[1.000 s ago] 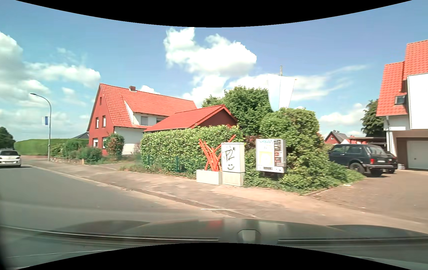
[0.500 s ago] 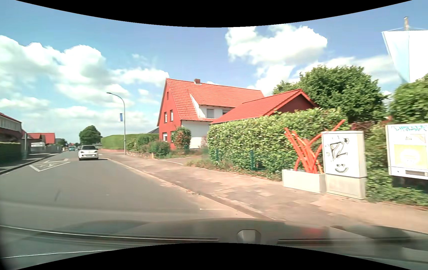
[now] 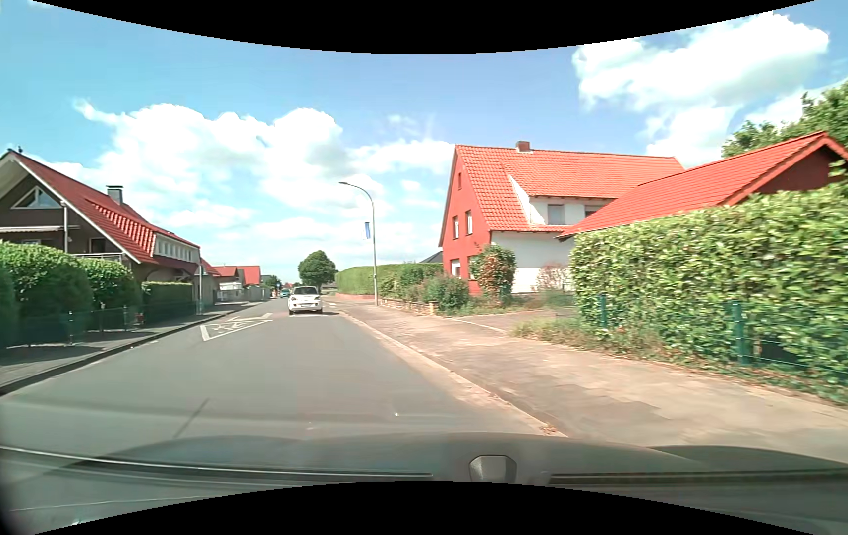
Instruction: Follow the waypoints while adhering to traffic rules and regulations
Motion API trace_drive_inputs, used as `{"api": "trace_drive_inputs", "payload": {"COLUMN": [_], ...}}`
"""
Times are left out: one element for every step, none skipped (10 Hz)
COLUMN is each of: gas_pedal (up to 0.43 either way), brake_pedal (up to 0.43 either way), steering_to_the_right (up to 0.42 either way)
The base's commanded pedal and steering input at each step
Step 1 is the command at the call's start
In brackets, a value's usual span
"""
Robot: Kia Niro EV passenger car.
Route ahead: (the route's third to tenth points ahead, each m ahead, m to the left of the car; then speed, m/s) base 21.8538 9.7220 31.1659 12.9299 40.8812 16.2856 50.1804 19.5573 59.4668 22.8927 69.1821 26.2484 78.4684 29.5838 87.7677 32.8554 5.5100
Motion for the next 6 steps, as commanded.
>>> {"api": "trace_drive_inputs", "payload": {"gas_pedal": [0.26, 0.26, 0.26, 0.26, 0.26, 0.26], "brake_pedal": [0.006, 0.006, 0.006, 0.006, 0.006, 0.006], "steering_to_the_right": [-0.272, -0.214, -0.189, -0.18, -0.178, -0.175]}}
